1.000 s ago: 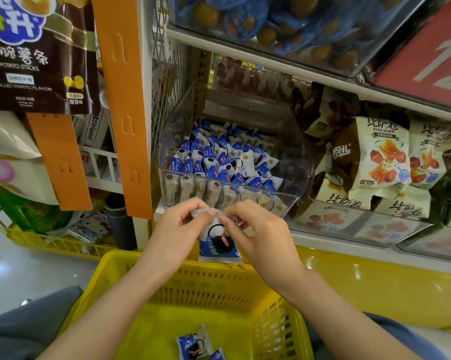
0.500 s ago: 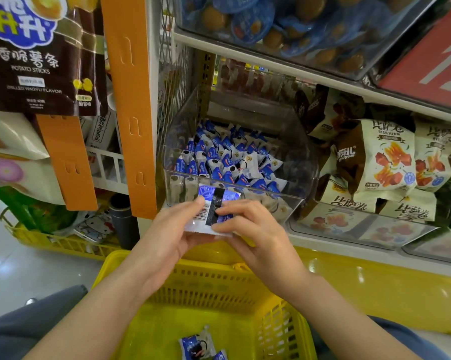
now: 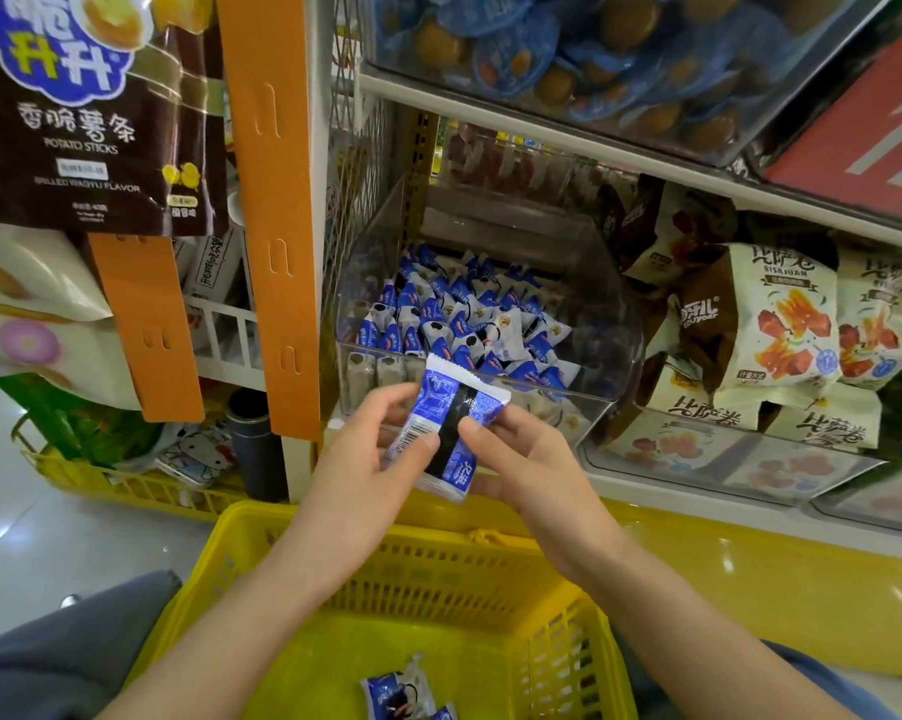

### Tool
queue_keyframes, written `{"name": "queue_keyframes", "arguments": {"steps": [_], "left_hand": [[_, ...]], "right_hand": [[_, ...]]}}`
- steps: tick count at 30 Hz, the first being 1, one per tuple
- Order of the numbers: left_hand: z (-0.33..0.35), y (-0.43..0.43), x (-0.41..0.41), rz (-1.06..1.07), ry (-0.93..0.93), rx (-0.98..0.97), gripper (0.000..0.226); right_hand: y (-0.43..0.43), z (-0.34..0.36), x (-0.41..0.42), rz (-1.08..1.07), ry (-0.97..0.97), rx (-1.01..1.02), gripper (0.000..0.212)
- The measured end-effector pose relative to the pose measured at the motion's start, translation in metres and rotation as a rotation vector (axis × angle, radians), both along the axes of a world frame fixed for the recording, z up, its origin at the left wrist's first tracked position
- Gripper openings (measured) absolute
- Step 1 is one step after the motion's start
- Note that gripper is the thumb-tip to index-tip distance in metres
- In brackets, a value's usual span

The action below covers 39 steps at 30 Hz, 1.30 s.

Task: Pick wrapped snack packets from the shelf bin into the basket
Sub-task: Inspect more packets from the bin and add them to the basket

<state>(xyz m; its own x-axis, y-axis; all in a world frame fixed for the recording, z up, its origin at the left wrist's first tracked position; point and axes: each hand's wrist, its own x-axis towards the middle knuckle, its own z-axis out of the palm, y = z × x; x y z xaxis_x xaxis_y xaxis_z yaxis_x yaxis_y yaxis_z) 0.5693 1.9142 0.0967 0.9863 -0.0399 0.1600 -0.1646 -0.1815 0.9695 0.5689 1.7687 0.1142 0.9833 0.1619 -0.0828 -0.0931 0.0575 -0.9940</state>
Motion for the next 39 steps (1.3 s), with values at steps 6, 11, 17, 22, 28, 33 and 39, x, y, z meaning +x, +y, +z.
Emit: {"name": "queue_keyframes", "arguments": {"steps": [6, 11, 17, 22, 28, 33, 39], "left_hand": [[-0.008, -0.003, -0.007, 0.078, -0.273, 0.436, 0.044], [-0.009, 0.002, -0.004, -0.008, -0.282, 0.436, 0.039], [-0.006, 0.007, -0.004, -0.043, -0.321, 0.507, 0.028], [-0.004, 0.005, -0.01, 0.027, -0.407, 0.682, 0.025], [-0.006, 0.006, 0.001, 0.087, -0.246, 0.402, 0.015], [0.004, 0.003, -0.002, -0.109, 0.043, -0.118, 0.029], [0.013, 0.001, 0.009, -0.072, 0.025, -0.034, 0.024]], "right_hand": [[0.003, -0.008, 0.0, -0.055, 0.006, 0.004, 0.023], [0.003, -0.012, -0.001, -0.067, -0.008, -0.056, 0.019], [0.003, -0.014, -0.002, -0.067, 0.008, -0.093, 0.024], [0.008, -0.015, -0.003, -0.077, -0.038, -0.092, 0.021], [0.009, -0.015, -0.002, 0.012, -0.147, -0.148, 0.017], [0.006, -0.009, -0.003, 0.074, -0.245, -0.201, 0.039], [0.006, 0.0, 0.008, -0.096, -0.152, -0.15, 0.05]]}}
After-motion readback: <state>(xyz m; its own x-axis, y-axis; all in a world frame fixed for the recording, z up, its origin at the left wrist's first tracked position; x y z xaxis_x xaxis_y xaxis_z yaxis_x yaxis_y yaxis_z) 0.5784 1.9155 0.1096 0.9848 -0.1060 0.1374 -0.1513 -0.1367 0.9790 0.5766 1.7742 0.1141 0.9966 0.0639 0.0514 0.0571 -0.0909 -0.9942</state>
